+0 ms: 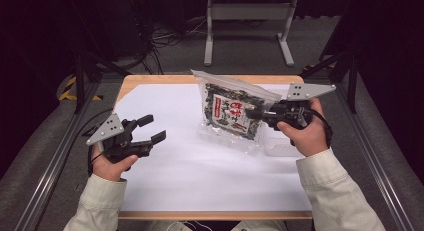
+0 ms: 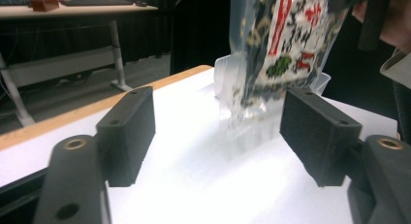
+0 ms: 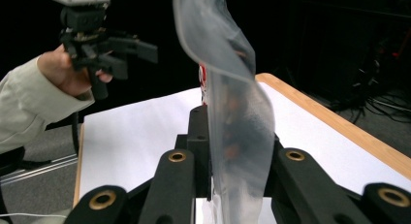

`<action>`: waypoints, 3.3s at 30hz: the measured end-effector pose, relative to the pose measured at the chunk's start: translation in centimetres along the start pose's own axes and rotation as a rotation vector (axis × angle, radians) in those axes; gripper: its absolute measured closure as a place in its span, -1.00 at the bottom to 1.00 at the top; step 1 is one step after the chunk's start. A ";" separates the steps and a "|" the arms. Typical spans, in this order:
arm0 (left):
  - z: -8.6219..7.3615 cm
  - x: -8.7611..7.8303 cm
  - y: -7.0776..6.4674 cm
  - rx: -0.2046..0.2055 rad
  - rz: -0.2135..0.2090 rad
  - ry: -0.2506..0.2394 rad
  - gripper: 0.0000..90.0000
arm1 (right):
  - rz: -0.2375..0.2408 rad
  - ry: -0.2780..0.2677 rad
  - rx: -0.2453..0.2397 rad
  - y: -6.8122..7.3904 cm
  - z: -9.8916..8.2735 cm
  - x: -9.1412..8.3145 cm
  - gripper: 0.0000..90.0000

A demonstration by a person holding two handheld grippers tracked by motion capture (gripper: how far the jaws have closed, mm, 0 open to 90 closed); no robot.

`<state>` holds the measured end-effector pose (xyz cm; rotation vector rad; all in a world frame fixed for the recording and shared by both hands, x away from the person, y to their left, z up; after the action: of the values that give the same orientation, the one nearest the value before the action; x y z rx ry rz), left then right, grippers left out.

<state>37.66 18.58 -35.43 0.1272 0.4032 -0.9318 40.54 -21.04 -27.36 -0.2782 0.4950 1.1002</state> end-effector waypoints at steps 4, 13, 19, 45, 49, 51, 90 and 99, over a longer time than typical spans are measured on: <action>-1.3 0.5 0.4 -0.010 0.010 0.007 -0.39 | -0.033 0.000 0.035 -0.8 0.0 -0.9 0.69; -3.6 1.0 0.9 -0.022 0.049 0.032 -0.41 | -0.111 0.001 0.095 -2.5 0.0 -2.8 0.69; -5.2 1.7 1.3 -0.033 0.056 0.056 -0.40 | -0.184 0.002 0.129 -4.2 -0.4 -4.0 0.69; -5.6 2.1 1.1 -0.017 0.032 0.115 -0.41 | -0.380 -0.018 0.231 -8.3 -2.5 -8.0 0.70; -5.7 2.1 1.1 -0.016 0.035 0.119 -0.41 | -0.399 -0.024 0.242 -8.6 -2.7 -8.4 0.70; -5.7 2.1 1.2 -0.016 0.037 0.120 -0.40 | -0.406 -0.027 0.246 -8.6 -2.8 -8.7 0.70; -5.7 2.1 1.2 -0.039 0.055 0.132 -0.39 | -0.532 -0.022 0.363 -8.4 -6.9 -8.7 0.70; -5.7 2.1 1.3 -0.038 0.061 0.131 -0.39 | -0.525 0.009 0.375 -8.6 -8.3 -8.3 0.70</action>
<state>38.16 19.35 -41.61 0.1662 0.5353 -0.8576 43.30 -34.95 -30.45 -0.0730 0.5845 0.4825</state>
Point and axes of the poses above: each handheld gripper's, and its own axes: x roughly forward along the jaws, z roughly out of its top, y roughly to its left, the point moved 3 cm from there along x, roughly forward along the jaws, and after that the axes turned 13 degrees about y, right-handed, at the moved point
